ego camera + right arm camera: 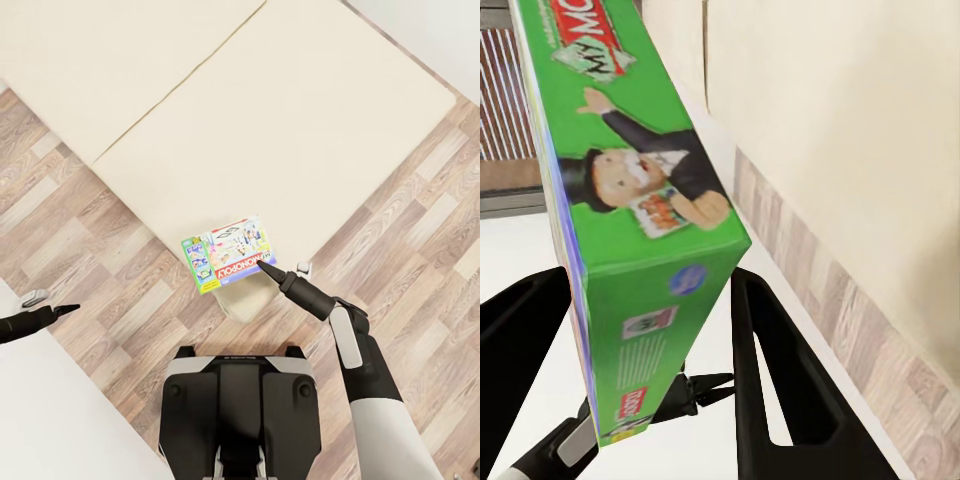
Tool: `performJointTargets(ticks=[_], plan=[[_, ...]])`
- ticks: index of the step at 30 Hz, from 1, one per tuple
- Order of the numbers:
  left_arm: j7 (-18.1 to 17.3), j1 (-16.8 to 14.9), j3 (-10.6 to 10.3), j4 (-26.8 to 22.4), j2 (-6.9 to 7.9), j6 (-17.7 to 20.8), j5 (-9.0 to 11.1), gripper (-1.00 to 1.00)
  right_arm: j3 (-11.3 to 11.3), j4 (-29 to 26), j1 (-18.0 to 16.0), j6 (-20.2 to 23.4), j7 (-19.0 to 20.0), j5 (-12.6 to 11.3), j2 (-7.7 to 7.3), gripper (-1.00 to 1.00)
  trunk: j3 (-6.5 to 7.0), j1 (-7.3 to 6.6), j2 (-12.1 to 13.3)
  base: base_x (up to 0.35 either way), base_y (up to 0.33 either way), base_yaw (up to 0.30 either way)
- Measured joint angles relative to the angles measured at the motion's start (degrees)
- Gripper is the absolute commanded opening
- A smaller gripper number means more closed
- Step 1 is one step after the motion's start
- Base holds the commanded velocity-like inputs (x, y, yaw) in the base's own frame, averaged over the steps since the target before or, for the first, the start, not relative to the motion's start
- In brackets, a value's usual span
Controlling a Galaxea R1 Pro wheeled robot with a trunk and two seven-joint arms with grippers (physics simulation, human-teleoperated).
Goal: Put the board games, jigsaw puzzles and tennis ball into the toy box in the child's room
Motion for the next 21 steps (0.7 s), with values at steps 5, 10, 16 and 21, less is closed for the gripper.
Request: performJointTargets(ticks=[5,10,16,21], plan=[[0.0,-0.02,-0.02,-0.05,-0.06,0.0,0.0,1.0,0.0,-0.03,0.0,0.0,0.0,0.01,0.0,-1.0,0.48,0.0,0.0,0.0,0.0,0.0],[-0.05,-0.02,-0.01,-0.24,-0.05,0.0,0.0,1.0,0.0,0.0,0.12,-0.4,0.0,0.05,-0.02,-1.0,0.95,0.0,0.0,0.0,0.0,0.0],[-0.04,-0.02,-0.04,-0.34,-0.05,0.0,0.0,1.0,0.0,0.01,0.28,-1.72,-0.06,0.04,-0.08,-1.0,1.53,0.0,0.0,0.0,0.0,0.0],[-0.03,-0.03,-0.04,-0.35,-0.07,0.0,0.0,1.0,0.01,0.28,0.45,-2.08,-0.08,0.12,-0.03,-1.0,2.0,0.0,0.0,0.0,0.0,0.0]])
